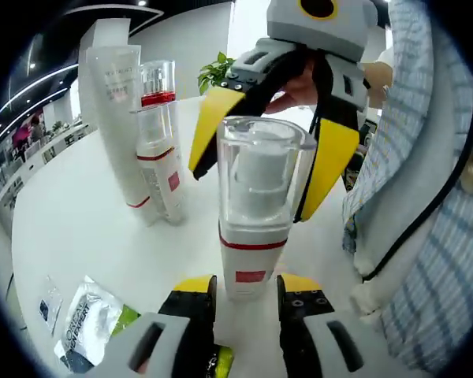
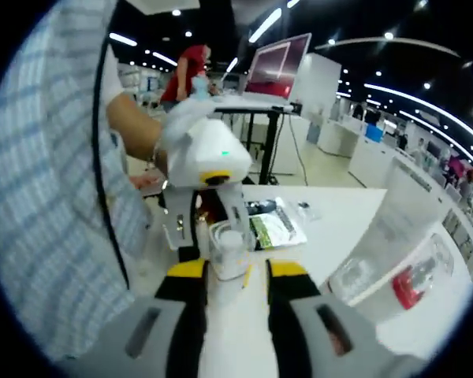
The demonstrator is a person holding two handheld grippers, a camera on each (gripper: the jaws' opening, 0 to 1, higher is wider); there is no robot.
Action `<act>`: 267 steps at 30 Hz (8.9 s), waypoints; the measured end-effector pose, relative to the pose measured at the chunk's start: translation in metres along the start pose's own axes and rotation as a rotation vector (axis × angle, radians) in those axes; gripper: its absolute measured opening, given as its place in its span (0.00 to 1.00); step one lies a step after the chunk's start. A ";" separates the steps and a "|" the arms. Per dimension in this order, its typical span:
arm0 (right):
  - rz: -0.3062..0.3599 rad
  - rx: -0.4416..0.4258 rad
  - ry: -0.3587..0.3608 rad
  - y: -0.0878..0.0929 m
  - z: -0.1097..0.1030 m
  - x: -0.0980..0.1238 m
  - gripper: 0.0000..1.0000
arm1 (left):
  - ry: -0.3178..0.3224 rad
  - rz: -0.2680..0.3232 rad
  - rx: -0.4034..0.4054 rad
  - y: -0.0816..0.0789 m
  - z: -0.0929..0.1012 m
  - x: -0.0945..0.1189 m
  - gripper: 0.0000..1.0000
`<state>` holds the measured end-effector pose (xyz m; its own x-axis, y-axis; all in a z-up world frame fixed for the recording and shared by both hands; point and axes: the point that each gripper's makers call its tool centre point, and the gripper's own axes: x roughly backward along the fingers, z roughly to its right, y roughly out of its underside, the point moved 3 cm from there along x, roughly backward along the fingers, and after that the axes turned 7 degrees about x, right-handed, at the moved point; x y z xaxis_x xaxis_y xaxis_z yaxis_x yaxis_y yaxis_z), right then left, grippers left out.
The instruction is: Arrange the skincare products in the storage area until every visible bottle or jar stands upright without overlapping.
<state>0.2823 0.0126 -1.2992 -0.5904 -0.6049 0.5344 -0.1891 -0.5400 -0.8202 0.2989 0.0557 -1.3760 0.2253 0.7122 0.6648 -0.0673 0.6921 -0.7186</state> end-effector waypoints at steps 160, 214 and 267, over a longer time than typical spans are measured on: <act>-0.043 -0.434 0.462 0.097 0.071 0.028 0.14 | -0.212 0.049 -0.015 -0.046 -0.045 -0.013 0.24; -0.017 -0.350 0.303 0.084 0.079 0.039 0.16 | -0.357 -0.003 0.068 -0.063 -0.054 -0.049 0.18; -0.022 -0.353 0.257 0.086 0.078 0.035 0.17 | -0.395 0.019 0.094 -0.067 -0.053 -0.044 0.18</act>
<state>0.3064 -0.1003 -1.3353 -0.7511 -0.4061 0.5205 -0.4339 -0.2906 -0.8528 0.3449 -0.0279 -1.3680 -0.1662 0.7023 0.6922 -0.1601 0.6734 -0.7217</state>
